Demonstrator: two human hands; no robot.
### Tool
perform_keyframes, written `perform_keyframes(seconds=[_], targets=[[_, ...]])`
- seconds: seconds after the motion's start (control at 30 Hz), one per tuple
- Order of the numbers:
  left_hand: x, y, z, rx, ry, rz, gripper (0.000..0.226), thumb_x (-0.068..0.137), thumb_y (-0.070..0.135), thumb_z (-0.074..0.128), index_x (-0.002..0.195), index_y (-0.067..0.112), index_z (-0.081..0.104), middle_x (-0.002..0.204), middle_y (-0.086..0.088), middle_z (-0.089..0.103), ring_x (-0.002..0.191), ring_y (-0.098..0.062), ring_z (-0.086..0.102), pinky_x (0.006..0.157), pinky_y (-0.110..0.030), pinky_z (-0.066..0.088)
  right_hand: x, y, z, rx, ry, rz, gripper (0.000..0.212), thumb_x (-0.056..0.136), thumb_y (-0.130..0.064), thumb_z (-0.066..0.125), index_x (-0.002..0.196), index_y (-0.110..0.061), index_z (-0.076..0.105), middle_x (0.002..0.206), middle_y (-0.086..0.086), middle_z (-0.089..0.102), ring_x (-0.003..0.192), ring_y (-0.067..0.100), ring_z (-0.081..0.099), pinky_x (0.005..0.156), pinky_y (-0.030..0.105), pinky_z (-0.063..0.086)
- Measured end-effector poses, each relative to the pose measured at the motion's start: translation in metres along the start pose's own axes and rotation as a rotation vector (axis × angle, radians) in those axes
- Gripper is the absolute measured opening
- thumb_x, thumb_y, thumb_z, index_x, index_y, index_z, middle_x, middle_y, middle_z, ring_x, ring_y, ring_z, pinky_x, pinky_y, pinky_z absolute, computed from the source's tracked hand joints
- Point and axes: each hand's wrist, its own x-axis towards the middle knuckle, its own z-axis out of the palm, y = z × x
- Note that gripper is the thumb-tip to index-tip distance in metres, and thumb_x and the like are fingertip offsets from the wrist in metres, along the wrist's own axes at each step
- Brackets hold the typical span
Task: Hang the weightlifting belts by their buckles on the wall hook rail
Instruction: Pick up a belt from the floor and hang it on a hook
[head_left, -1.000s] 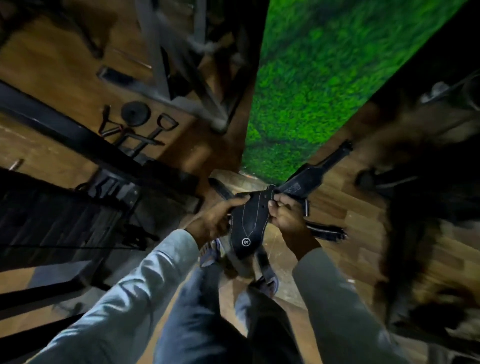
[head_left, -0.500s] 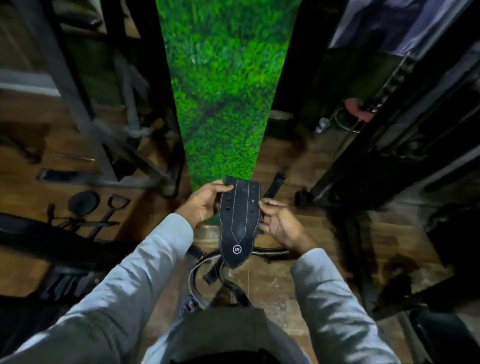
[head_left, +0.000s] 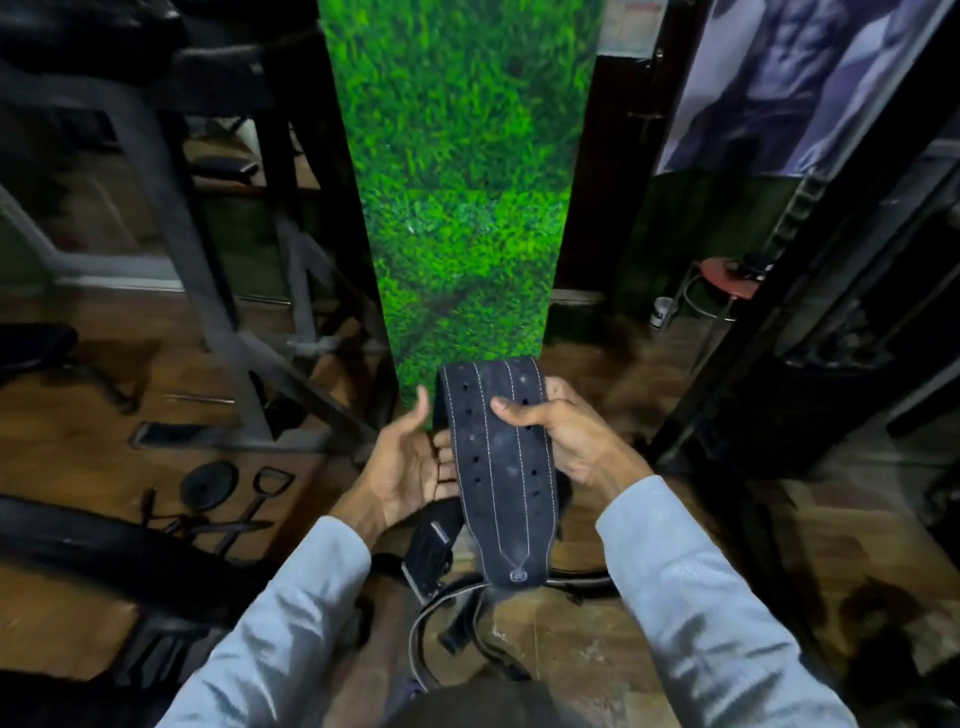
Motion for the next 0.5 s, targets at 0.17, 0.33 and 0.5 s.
perform_keyframes(seconds=[0.17, 0.33, 0.5], targets=[[-0.004, 0.053, 0.009, -0.165, 0.050, 0.110, 0.070, 0.087, 0.057, 0.065, 0.125, -0.002, 0.068, 0.127, -0.026, 0.068, 0.115, -0.038, 0.066, 0.108, -0.052, 0.048, -0.002, 0.008, 0.029, -0.250, -0.163, -0.025, 0.040, 0.074, -0.004, 0.091, 0.107, 0.002, 0.070, 0.122, 0.028, 0.069, 0.111, 0.034, 0.070, 0.107, 0.056, 0.051], [-0.008, 0.073, 0.001, 0.069, 0.160, 0.121, 0.042, 0.076, -0.002, 0.072, 0.117, -0.001, 0.070, 0.105, -0.017, 0.076, 0.091, -0.029, 0.076, 0.084, -0.043, 0.062, -0.021, 0.037, 0.026, -0.280, -0.256, 0.069, 0.030, 0.071, -0.022, 0.094, 0.095, -0.008, 0.082, 0.111, 0.021, 0.077, 0.103, 0.032, 0.070, 0.108, 0.059, 0.050], [-0.016, 0.058, 0.012, 0.232, -0.015, 0.258, 0.052, 0.064, -0.019, 0.069, 0.113, -0.003, 0.070, 0.108, -0.024, 0.074, 0.098, -0.033, 0.073, 0.096, -0.050, 0.057, -0.011, 0.019, 0.021, 0.079, -0.155, 0.080, 0.060, 0.088, -0.059, 0.067, 0.132, -0.018, 0.069, 0.138, 0.016, 0.067, 0.136, 0.036, 0.058, 0.116, 0.056, 0.043]])
